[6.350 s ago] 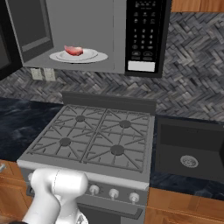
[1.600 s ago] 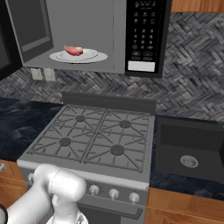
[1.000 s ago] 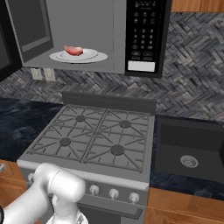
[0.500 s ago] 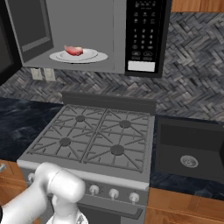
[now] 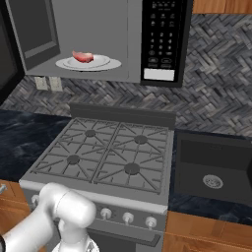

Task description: Transport the steak from the fridge to the microwave and turn on the microwave.

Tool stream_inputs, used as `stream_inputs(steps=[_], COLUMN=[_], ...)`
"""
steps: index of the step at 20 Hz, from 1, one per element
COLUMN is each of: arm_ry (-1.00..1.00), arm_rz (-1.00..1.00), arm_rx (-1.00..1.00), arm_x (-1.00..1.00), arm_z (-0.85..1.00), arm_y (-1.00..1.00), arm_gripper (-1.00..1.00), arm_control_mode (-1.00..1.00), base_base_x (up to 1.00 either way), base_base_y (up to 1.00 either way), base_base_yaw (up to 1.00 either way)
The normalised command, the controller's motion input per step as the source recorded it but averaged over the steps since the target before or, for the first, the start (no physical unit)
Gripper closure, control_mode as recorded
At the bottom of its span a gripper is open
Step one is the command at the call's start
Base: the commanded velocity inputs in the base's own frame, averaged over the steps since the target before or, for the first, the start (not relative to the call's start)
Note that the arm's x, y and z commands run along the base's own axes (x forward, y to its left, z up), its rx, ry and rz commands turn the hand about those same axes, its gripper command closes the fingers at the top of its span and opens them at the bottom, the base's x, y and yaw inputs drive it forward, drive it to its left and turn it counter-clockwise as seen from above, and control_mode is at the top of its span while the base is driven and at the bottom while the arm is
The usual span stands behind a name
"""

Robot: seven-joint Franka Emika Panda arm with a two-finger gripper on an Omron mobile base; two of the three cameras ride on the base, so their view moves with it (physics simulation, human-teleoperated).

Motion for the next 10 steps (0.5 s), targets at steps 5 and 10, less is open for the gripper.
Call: stream_inputs(steps=[5,10], arm_ry=[-0.14,-0.11], arm_rz=[-0.07,-0.04], arm_rx=[0.00,0.00], arm_x=[0.13,0.24], arm_z=[0.08,0.02], arm_y=[-0.50,-0.44], arm_gripper=[-1.00,-1.00], arm_control_mode=[-1.00,-1.00], base_base_x=[0.00,0.00], base_base_y=[0.00,0.00], base_base_yaw=[0.00,0.00])
